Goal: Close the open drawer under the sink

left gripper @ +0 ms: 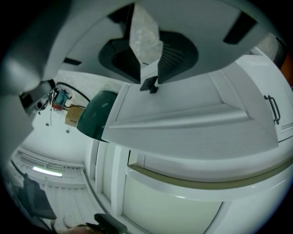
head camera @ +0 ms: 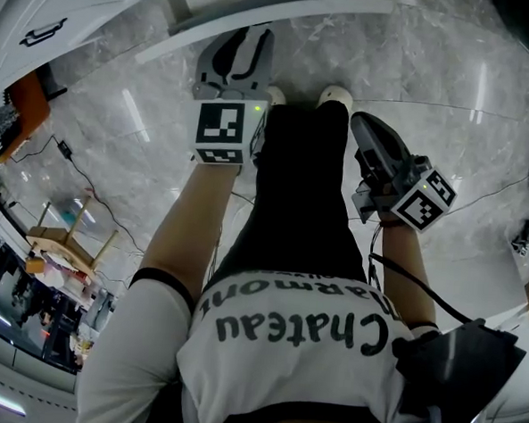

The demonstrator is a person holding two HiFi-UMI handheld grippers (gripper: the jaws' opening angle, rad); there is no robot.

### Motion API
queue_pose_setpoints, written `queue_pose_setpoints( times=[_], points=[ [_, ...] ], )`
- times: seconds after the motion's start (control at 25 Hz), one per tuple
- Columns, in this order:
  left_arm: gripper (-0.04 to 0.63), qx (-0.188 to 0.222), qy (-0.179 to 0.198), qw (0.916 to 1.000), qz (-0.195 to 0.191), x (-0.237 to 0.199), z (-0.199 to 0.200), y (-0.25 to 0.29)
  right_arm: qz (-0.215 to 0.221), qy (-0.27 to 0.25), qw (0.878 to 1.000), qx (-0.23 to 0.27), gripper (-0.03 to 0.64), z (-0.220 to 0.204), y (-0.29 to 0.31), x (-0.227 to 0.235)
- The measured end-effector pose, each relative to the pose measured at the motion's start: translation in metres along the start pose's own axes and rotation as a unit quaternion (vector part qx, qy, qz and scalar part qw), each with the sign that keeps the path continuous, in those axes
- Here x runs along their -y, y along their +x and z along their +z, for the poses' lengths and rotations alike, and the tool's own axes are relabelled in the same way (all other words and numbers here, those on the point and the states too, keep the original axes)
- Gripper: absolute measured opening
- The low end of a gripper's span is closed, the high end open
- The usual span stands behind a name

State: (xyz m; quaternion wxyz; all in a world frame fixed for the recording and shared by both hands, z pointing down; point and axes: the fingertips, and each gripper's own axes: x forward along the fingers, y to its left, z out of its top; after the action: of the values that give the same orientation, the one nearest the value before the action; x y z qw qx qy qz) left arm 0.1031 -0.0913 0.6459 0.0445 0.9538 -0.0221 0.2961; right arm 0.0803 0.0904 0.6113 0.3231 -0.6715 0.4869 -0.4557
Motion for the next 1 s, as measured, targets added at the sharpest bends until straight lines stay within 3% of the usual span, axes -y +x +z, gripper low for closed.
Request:
queue_pose_setpoints(
  times=[1.0],
  points=[
    [0.097, -0.004, 0.023, 0.9997, 0.002, -0.022, 0.021, 0.028, -0.012, 0.024, 0.999, 0.022, 0.013, 0.026, -0.003, 0.02]
  ],
)
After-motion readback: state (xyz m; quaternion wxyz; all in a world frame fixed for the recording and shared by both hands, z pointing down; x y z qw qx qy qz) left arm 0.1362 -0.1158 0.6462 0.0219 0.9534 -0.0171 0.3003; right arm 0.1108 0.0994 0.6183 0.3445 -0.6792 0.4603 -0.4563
